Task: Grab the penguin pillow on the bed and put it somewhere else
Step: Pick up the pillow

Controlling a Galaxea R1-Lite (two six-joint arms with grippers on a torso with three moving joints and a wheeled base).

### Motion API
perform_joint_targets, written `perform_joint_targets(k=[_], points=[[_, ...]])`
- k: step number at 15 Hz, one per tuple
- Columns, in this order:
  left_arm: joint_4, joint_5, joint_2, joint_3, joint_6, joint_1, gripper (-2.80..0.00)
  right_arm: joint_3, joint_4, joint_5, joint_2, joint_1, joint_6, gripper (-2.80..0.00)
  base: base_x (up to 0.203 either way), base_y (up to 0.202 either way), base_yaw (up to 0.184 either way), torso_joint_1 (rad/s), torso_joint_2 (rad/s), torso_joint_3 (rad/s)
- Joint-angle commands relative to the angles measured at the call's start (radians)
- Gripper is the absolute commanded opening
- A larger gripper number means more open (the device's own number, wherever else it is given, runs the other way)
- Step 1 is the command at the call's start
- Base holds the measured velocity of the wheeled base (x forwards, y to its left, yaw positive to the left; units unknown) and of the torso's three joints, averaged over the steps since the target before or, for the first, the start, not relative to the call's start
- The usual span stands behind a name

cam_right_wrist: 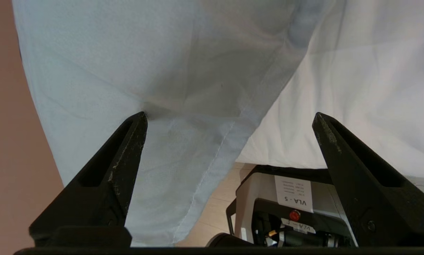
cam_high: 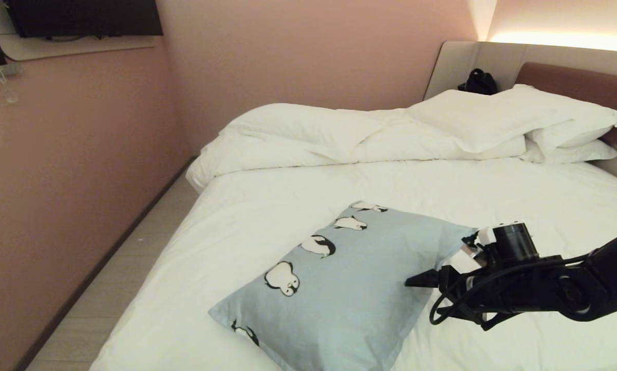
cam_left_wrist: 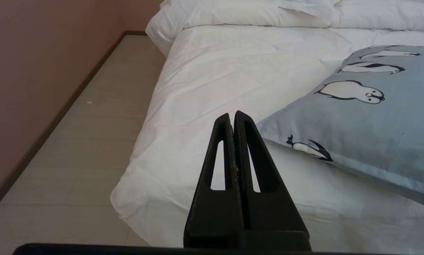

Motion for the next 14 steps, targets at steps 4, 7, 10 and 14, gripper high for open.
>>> perform_joint_targets(k=[4, 7, 10, 14], points=[[-0.001, 0.000, 0.000, 0.000, 0.000, 0.000, -2.80, -0.031, -0.017, 0.029, 0.046, 0.001, 0.006, 0.00, 0.000, 0.000, 0.000, 0.000, 0.00, 0.000], [-0.001, 0.000, 0.000, 0.000, -0.002, 0.000, -2.80, -0.106, -0.014, 0.029, 0.105, 0.006, 0.004, 0.00, 0.000, 0.000, 0.000, 0.000, 0.00, 0.000], [-0.001, 0.001, 0.000, 0.000, 0.000, 0.000, -2.80, -0.172, -0.009, 0.027, 0.159, 0.030, 0.008, 0.00, 0.000, 0.000, 0.000, 0.000, 0.00, 0.000], [-0.001, 0.001, 0.000, 0.000, 0.000, 0.000, -2.80, -0.279, 0.055, 0.017, 0.206, 0.074, 0.020, 0.00, 0.000, 0.000, 0.000, 0.000, 0.00, 0.000]])
